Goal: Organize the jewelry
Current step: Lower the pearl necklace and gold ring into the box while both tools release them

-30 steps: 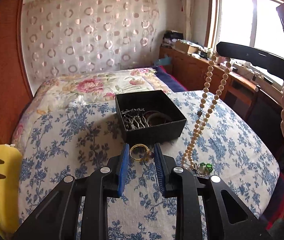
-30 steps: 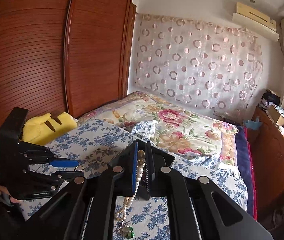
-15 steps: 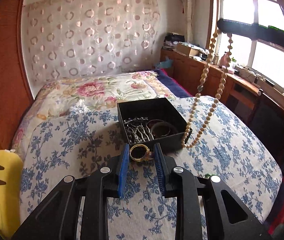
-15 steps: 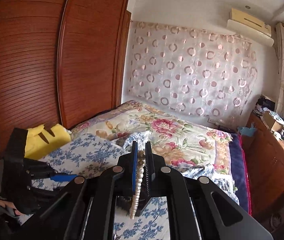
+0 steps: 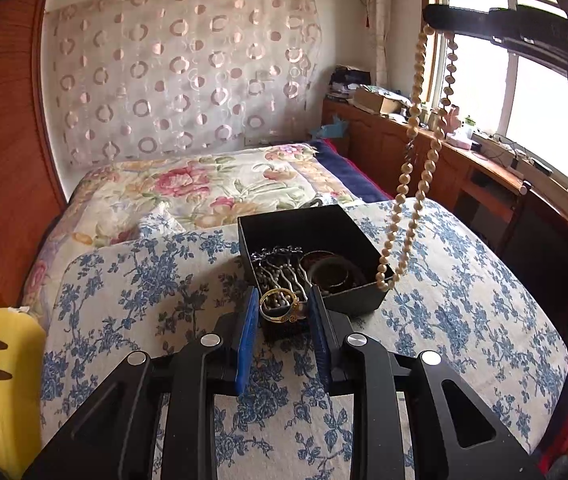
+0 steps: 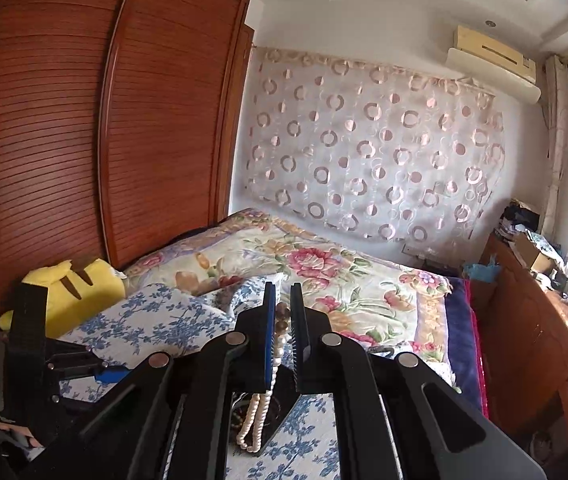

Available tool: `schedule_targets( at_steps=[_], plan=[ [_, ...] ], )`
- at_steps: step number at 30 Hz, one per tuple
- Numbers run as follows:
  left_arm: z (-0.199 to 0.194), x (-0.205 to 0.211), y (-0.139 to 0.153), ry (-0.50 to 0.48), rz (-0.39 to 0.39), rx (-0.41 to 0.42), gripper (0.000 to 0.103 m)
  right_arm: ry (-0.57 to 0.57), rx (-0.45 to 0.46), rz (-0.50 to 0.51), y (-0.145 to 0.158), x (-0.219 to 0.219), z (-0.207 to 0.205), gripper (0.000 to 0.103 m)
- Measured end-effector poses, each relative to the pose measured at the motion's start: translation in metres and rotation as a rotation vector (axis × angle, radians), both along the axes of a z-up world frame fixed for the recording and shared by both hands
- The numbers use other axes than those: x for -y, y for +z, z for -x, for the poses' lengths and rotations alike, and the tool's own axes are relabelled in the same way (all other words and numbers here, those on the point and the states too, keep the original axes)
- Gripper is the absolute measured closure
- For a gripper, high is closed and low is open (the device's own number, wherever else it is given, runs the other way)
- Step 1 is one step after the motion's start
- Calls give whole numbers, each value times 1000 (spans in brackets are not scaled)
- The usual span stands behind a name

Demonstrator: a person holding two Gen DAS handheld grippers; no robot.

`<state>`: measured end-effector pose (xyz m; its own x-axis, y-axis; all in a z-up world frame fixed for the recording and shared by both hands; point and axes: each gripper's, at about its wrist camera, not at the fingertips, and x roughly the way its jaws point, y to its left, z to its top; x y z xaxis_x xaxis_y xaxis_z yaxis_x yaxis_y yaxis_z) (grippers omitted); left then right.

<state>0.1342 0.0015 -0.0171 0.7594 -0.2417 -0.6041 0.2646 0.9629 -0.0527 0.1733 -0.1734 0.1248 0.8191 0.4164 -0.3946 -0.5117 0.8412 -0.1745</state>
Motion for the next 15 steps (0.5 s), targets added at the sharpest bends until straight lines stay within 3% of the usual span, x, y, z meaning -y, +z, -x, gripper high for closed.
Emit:
schedule_targets(
  at_steps=[8,15],
  plan=[
    [-17,4,-6,2,13,-3,79,-14,-12,-33,4,5,-19,95],
    [-36,9,-1,12,9,3,79,-12,-120,-10,-42,2,-39,95]
  ],
)
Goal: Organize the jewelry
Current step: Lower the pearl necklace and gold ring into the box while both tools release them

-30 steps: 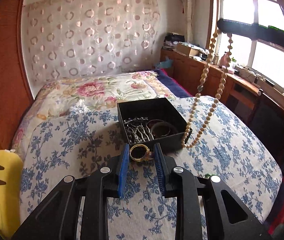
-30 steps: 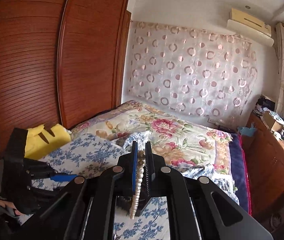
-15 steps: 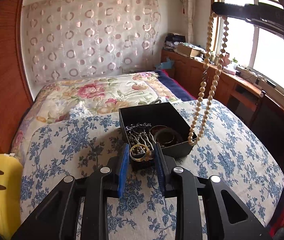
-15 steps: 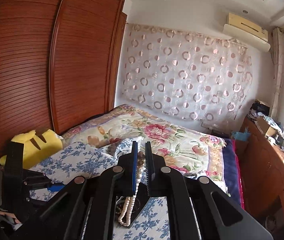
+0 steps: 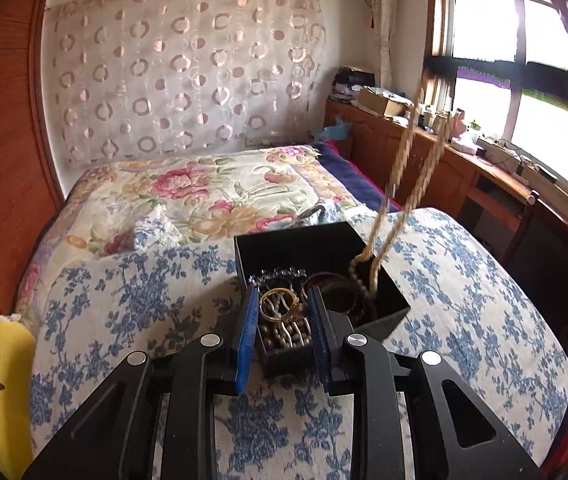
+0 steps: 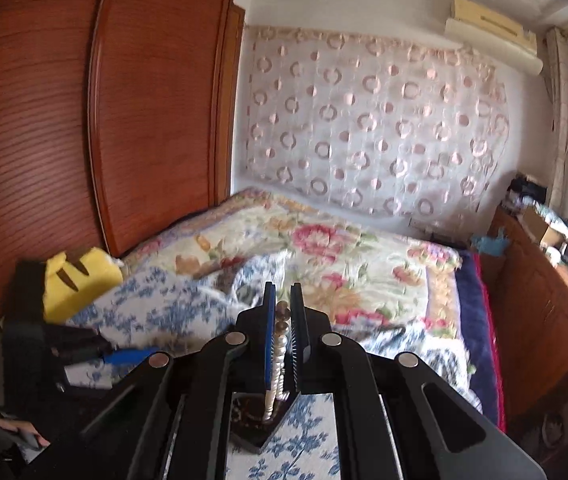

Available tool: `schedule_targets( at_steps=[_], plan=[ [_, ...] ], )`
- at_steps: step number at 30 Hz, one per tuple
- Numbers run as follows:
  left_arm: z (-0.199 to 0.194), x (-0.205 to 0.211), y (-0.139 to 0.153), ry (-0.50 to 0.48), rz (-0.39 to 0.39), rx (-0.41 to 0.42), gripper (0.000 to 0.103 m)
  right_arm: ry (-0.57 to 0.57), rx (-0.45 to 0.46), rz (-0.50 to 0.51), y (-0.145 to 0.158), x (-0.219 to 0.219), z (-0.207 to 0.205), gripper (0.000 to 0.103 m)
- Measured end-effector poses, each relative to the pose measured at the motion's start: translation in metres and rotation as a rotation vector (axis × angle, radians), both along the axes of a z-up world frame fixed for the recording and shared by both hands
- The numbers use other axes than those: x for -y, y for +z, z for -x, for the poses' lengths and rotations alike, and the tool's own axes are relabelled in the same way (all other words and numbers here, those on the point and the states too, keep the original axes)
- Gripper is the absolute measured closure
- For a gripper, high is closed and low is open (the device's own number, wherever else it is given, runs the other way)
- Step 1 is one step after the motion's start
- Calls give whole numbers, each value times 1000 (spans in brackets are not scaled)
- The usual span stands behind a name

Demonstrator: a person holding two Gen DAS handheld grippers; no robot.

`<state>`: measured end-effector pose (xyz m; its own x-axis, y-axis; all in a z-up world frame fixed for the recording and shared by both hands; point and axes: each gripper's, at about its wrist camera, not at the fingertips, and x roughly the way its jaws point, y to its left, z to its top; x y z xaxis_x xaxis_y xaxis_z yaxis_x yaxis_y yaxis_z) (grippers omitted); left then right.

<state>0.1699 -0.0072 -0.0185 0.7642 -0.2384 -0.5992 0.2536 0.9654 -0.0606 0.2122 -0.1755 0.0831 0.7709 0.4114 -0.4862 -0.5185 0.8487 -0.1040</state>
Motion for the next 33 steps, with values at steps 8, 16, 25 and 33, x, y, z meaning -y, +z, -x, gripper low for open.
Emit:
schedule_targets(
  at_steps=[8,16,25,33],
  plan=[
    [-16,5,4,8,-30,-7,79,-4,-126,-40,-43,-1,-18,94],
    [-29,14,-1,2,-48,-24,79,8,-175,-25,-61,-4,-25,94],
    [-41,29,-9,-15,-65,-41,79,-44,-137,-8,-58,17,-16,77],
    [-42,38,-14,-26,-72,-38,54,-63,-117,46,-72,36,4,77]
  ],
)
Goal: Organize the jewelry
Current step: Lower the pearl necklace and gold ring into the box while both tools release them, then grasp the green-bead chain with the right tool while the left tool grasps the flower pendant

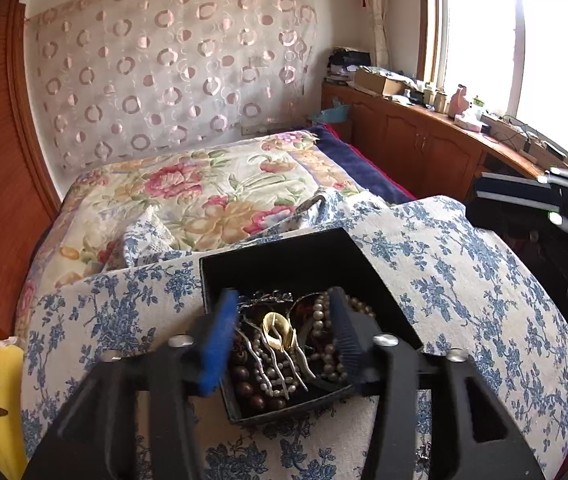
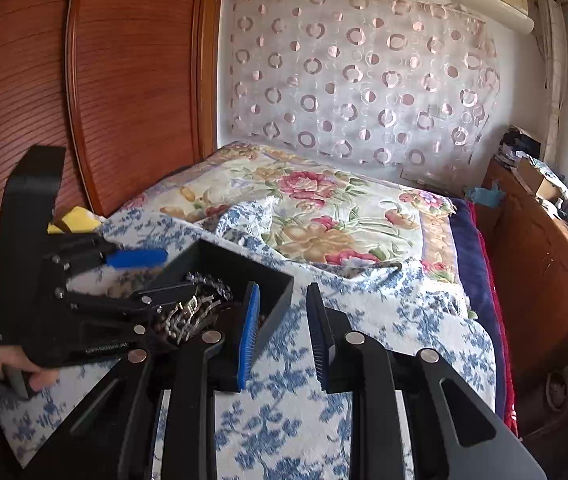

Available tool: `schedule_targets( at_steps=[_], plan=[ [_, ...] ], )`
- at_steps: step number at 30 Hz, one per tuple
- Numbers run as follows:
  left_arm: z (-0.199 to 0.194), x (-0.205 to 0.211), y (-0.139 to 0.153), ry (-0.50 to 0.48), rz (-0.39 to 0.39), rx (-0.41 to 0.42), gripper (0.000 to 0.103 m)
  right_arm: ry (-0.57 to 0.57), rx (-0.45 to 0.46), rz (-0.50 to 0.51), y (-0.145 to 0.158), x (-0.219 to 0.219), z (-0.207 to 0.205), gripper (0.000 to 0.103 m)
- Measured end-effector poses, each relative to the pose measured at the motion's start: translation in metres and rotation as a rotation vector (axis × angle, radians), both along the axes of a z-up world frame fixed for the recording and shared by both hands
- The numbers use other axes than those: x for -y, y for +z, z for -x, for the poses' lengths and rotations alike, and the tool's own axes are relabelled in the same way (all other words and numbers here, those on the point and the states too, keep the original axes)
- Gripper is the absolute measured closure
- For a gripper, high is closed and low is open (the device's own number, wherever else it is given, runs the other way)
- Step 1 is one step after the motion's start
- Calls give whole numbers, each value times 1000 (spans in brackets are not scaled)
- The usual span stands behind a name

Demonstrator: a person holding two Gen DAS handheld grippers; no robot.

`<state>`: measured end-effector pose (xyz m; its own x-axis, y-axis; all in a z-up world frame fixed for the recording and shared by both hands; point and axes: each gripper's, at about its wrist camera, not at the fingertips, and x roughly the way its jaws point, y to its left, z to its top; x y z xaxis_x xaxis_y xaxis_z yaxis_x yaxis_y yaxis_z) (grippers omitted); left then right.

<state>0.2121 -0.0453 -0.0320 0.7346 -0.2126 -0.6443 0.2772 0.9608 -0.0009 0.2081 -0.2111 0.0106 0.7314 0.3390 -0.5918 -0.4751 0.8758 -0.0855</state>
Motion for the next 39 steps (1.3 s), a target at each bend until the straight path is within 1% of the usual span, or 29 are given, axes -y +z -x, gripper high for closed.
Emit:
schedule_targets(
  at_steps=[5,11,18,22,23,24,28,29,33,39],
  plan=[
    [11,1,2,-10,-4,3,53,2,-15,-11,-13,10,13,77],
    [39,1,0,-38,5,1,51,22,-39,-29,-31,17,41,77],
    [69,0,-9,-70,19,-17,50,73,-86,-8,-56,10,74,77],
    [83,3,-12,-85,24,-23,50,98,-123,19,-74,5,84,77],
    [87,3,-14,-88,27,-25,50,105,-133,25,-78,4,86,77],
    [90,3,-15,-89,29,-28,50,109,-141,29,-81,3,88,83],
    [99,3,-21,-96,33,-45,50,131,-185,50,-97,1,91,87],
    [100,3,-23,-95,33,-48,50,137,-195,54,-100,1,92,89],
    [104,2,-33,-92,39,-72,50,153,-225,69,-109,-2,93,89],
    [109,6,-43,-101,43,-96,50,151,-243,102,-117,-4,92,89]
  ],
)
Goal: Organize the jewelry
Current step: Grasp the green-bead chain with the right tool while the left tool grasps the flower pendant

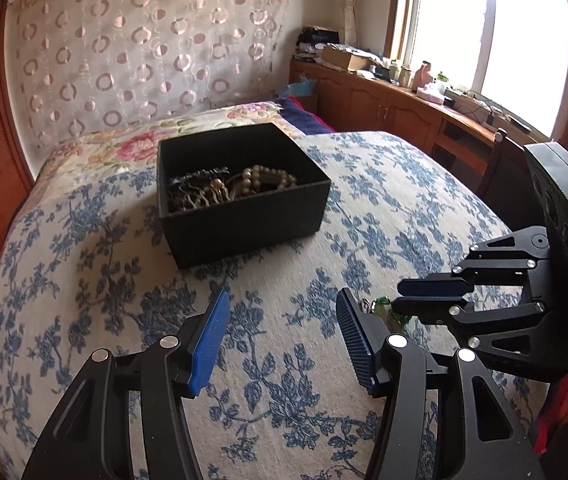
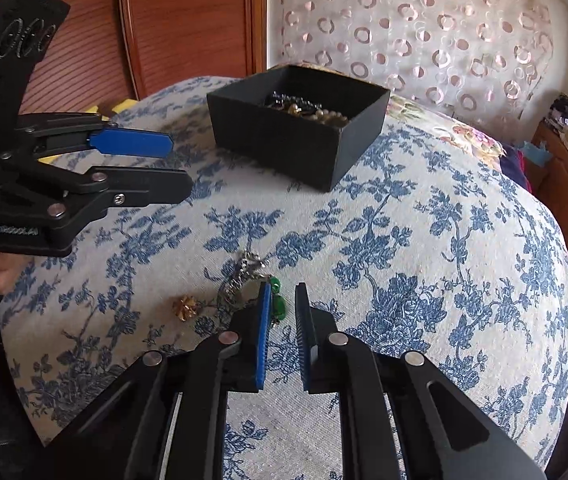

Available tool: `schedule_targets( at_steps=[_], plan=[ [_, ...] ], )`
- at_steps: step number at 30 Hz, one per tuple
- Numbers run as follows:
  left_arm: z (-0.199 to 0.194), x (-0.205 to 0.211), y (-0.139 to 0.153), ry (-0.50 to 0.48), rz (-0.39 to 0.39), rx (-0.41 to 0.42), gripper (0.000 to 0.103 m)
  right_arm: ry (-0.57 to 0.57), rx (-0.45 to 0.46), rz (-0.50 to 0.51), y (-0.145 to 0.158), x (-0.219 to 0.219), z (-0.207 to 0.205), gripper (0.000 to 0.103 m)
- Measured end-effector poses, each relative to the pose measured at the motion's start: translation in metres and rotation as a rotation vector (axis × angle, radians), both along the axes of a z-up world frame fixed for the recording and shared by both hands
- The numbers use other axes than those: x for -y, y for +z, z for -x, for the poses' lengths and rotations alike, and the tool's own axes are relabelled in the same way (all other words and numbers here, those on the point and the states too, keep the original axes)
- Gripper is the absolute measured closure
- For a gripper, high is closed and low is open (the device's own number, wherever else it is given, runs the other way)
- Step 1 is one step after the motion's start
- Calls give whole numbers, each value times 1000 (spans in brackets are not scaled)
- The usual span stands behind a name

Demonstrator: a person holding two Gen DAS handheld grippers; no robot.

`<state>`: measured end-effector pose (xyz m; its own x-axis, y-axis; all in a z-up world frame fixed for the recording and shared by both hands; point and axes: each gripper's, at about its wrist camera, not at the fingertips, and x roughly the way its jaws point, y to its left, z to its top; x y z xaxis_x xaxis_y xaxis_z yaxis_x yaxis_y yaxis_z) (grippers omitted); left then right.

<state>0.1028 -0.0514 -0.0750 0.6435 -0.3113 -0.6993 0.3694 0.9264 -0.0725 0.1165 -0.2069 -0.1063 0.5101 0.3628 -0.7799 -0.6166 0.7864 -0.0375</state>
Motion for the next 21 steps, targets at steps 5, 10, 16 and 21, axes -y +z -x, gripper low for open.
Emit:
schedule_targets(
  at_steps=[5,10,16,21],
  plan=[
    [2,5,-7,-11,-1,-19,50,7,2,-4,-1,4,2,96],
    [8,12,-15,-30,-2,-44,50,-26,27,-43,8,18,10,96],
    [18,27,-19,-80,-1,-54,50,-85,61,-79,16,39,19,96],
    [28,41,-17,-128,-13,-45,54,-113,68,-99,19,52,22,96]
  ],
)
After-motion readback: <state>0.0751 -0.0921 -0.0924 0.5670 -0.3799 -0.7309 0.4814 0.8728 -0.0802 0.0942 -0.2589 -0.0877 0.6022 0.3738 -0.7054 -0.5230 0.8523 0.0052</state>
